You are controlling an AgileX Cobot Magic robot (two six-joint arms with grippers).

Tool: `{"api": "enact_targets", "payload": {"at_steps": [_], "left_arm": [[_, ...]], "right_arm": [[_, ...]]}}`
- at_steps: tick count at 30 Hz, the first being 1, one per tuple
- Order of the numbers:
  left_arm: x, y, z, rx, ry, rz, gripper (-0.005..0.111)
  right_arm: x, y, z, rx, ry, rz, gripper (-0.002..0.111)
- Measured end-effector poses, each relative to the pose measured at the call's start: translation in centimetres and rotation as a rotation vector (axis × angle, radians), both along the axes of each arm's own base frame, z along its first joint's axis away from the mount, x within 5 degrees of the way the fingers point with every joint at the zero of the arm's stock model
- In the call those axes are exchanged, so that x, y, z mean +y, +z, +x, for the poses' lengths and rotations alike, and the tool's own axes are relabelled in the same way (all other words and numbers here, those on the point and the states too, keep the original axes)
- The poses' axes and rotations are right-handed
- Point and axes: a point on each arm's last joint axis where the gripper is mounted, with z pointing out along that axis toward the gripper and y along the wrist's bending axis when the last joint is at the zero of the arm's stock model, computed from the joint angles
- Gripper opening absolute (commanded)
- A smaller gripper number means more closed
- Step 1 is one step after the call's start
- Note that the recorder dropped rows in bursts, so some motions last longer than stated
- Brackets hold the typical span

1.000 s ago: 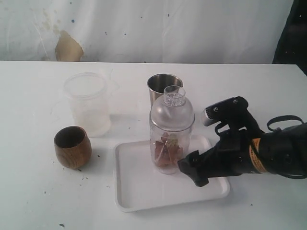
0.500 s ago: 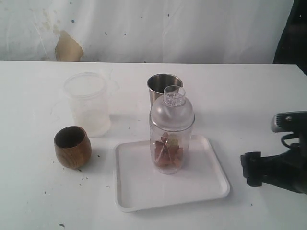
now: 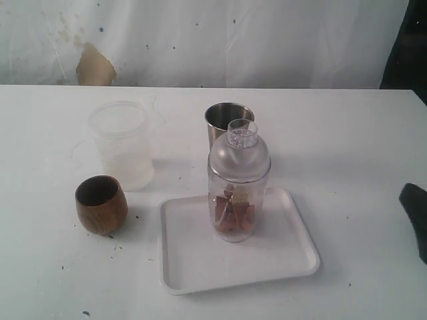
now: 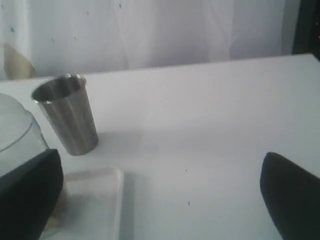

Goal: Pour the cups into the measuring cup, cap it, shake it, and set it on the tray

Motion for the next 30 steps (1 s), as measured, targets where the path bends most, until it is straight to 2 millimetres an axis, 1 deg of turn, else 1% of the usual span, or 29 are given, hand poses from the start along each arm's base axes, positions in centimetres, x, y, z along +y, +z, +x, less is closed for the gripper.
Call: {"api": "enact_targets", "payload": {"at_steps": [2, 5, 9, 27, 30], "left_arm": [[0.0, 0.0, 0.0, 0.003, 0.001, -0.003, 0.000], [0.0, 0.0, 0.0, 0.006, 0.001, -0.008, 0.000], [0.0, -0.1, 0.0, 0.016, 0.000, -0.005, 0.000], [0.0, -0.1, 0.0, 0.023, 0.001, -0.009, 0.000], [0.0, -0.2, 0.0, -0.006, 0.002, 0.058, 0.000]], "right_arm": [[-0.4, -0.4, -1.2, -0.072, 0.000, 0.025, 0.100], [-0.8, -1.4, -2.5, -0.149, 0.000, 0.053, 0.100], [-1.2, -1.3, -3.5, -0.243, 0.000, 0.087, 0.100], [-1.2, -1.2, -3.6, -0.256, 0.000, 0.095, 0.100], [-1.2, -1.2, -3.6, -0.256, 0.000, 0.095, 0.100]]}}
